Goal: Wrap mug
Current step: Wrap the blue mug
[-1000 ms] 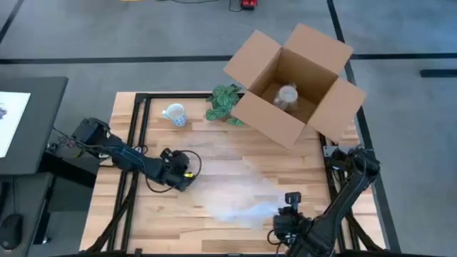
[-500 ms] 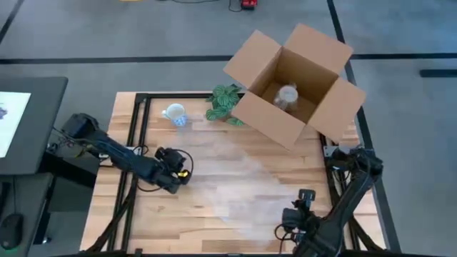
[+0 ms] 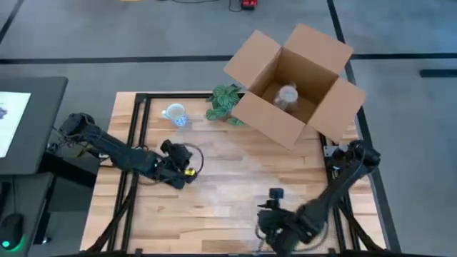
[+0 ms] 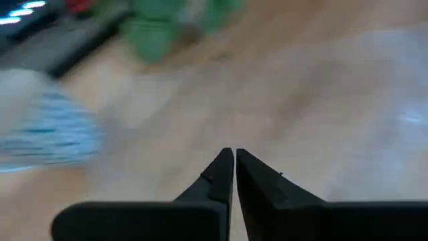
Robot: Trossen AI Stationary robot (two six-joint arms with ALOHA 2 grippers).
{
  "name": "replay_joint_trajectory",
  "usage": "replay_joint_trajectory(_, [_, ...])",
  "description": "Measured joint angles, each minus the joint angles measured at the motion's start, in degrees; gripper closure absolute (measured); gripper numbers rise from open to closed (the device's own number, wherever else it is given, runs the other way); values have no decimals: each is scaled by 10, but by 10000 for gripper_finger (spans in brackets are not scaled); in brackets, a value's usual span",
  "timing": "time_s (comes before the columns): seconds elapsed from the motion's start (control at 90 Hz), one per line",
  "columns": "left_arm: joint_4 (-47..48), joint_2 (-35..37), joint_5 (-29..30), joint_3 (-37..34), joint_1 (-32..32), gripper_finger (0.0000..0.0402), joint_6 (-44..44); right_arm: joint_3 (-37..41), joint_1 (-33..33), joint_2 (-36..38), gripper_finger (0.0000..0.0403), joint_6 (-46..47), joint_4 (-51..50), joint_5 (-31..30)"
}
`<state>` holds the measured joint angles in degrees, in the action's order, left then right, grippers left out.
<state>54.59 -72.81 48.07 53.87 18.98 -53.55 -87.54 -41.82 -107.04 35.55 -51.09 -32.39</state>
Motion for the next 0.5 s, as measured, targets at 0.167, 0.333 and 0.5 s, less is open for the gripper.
replay_joint_trajectory(0.167, [47,11,-82,44,-153,382,157,27,47,0,265,-59,59,80])
replay_joint_trajectory(0.333, [21,14,-207,9,-329,314,340,41,54,0,264,-61,72,101])
replay_joint_trajectory(0.5, [-41,15,-242,-12,-455,232,460,53,41,0,264,-56,84,100])
